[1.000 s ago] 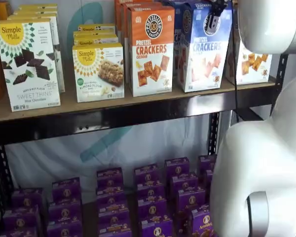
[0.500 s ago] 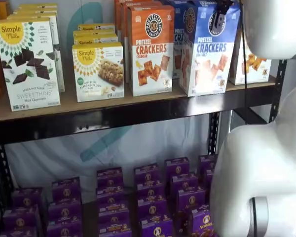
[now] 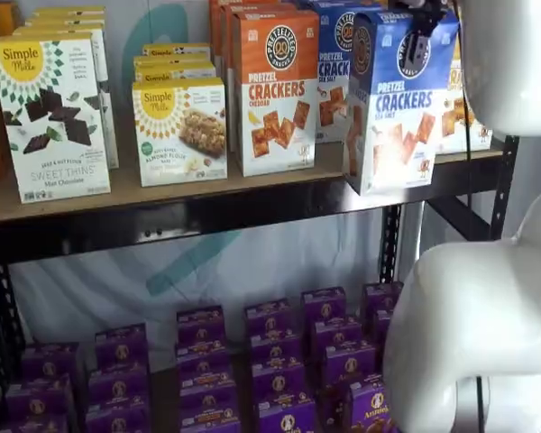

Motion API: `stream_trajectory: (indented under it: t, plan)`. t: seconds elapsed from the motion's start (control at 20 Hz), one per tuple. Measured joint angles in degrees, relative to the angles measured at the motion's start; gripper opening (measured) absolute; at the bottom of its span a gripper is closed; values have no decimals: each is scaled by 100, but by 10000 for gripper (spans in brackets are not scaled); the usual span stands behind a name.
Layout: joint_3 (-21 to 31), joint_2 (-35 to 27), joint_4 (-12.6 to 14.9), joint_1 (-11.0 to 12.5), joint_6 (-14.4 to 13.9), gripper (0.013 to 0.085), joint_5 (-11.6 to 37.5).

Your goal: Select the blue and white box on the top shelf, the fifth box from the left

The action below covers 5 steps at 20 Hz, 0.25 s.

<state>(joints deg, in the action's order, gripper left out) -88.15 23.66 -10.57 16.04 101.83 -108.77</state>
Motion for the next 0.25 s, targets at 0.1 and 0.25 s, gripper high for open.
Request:
stream_trajectory:
  t: [0.1,0.25]
  plan:
    - [127,111,27,45,57,570,5]
    - [242,206,46,87,110,570,18]
